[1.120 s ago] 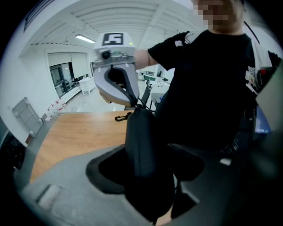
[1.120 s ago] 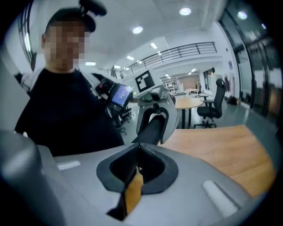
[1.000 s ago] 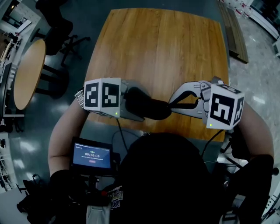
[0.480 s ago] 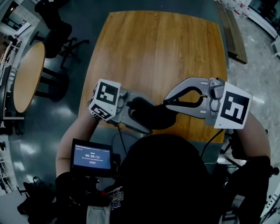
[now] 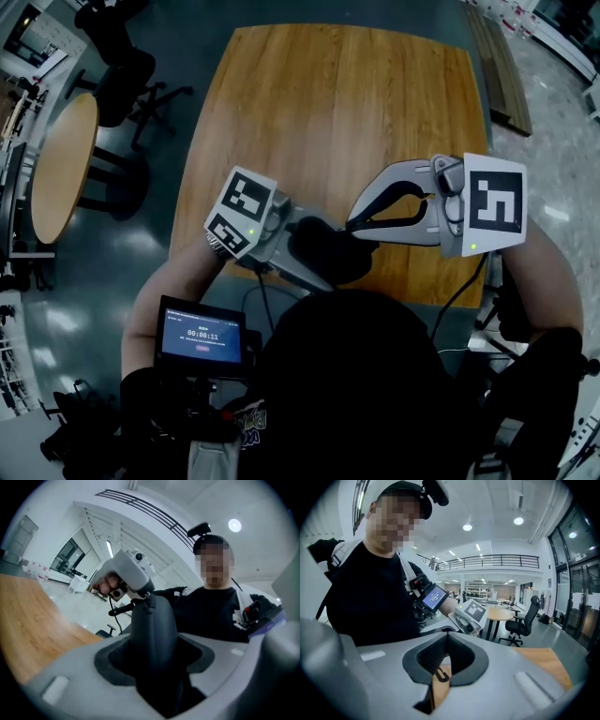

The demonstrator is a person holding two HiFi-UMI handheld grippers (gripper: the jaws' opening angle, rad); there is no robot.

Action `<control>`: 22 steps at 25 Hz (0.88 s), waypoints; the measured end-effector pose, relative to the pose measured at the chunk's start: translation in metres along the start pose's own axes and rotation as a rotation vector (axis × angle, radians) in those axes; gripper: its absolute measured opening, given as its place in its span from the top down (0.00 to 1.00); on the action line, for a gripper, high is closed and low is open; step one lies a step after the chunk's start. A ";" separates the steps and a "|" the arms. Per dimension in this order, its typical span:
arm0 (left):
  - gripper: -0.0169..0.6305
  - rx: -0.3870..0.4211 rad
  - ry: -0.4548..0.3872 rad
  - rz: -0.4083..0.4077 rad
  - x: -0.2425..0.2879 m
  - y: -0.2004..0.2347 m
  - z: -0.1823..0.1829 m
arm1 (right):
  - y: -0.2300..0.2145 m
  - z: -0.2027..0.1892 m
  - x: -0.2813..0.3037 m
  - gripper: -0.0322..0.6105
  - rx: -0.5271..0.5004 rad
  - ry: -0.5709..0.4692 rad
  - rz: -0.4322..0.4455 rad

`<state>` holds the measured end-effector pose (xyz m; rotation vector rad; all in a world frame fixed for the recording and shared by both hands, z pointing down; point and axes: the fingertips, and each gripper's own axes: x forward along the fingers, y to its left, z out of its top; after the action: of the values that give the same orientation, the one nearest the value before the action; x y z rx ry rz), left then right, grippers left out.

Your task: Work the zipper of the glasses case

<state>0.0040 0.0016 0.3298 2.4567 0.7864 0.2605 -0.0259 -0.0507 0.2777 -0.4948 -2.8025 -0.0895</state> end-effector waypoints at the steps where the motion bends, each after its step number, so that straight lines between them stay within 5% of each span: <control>1: 0.59 -0.005 -0.005 -0.003 0.000 -0.001 0.000 | 0.001 0.001 0.000 0.94 -0.001 0.001 0.014; 5: 0.59 -0.027 -0.043 -0.016 -0.003 -0.002 -0.001 | 0.002 0.000 -0.001 0.94 -0.014 0.029 0.031; 14: 0.59 -0.019 -0.253 0.031 -0.025 0.006 0.015 | -0.004 -0.007 -0.017 0.94 -0.148 0.138 -0.099; 22: 0.58 -0.050 -0.648 0.028 -0.072 0.014 0.047 | -0.008 -0.013 -0.008 0.94 -0.230 0.089 -0.268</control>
<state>-0.0317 -0.0700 0.2973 2.2889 0.4505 -0.4812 -0.0173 -0.0621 0.2880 -0.1561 -2.7670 -0.4828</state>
